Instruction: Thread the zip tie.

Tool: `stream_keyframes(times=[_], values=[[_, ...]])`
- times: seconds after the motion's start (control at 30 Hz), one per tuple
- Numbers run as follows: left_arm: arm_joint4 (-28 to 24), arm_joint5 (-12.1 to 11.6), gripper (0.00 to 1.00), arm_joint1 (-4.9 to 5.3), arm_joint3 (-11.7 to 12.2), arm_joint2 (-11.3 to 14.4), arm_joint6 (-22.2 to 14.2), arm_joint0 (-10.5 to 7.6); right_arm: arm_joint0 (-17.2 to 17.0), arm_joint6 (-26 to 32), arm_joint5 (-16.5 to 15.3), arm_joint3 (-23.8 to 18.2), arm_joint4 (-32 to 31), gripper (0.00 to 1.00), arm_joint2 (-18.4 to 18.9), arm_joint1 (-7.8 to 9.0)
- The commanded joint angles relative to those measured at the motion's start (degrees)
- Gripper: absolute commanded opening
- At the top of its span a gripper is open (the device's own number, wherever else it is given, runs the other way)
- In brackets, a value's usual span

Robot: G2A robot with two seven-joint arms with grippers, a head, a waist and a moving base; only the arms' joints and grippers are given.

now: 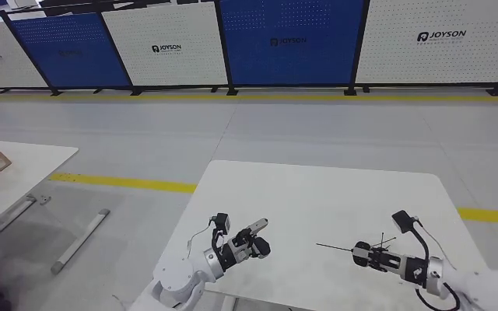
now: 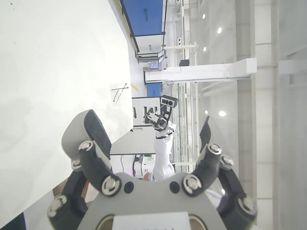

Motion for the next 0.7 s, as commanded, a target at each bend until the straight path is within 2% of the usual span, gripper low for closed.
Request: stream_keyframes(times=[0.0, 0.13, 0.23, 0.33, 0.4, 0.5, 0.57, 0.67], values=[[0.0, 0.0, 1.00, 0.00, 0.0, 0.0, 0.0, 0.00, 0.0, 0.0, 0.0, 0.0, 0.0, 0.00, 0.0, 0.00], [0.0, 0.0, 1.00, 0.00, 0.0, 0.0, 0.0, 0.00, -0.3, -4.1, 0.9, -2.0, -0.6, 0.00, 0.1, -0.32], [0.0, 0.0, 1.00, 0.00, 0.0, 0.0, 0.0, 0.00, 0.4, -8.7, 5.6, -5.2, -0.7, 0.00, -0.1, -0.80], [0.0, 0.0, 1.00, 0.00, 0.0, 0.0, 0.0, 0.00, 2.1, -12.1, 11.3, -8.4, -1.5, 0.00, -1.9, -1.54], [0.0, 0.0, 1.00, 0.00, 0.0, 0.0, 0.0, 0.00, 4.6, -13.2, 15.8, -9.7, -3.8, 0.00, -4.5, -2.23], [0.0, 0.0, 1.00, 0.00, 0.0, 0.0, 0.0, 0.00, 8.6, -13.4, 20.1, -9.5, -6.1, 0.00, -9.3, -3.58], [0.0, 0.0, 1.00, 0.00, 0.0, 0.0, 0.0, 0.00, 10.6, -13.7, 21.6, -8.6, -6.6, 0.00, -11.3, -4.29], [0.0, 0.0, 1.00, 0.00, 0.0, 0.0, 0.0, 0.00, 10.6, -13.7, 21.6, -8.6, -6.6, 0.00, -11.3, -4.29]])
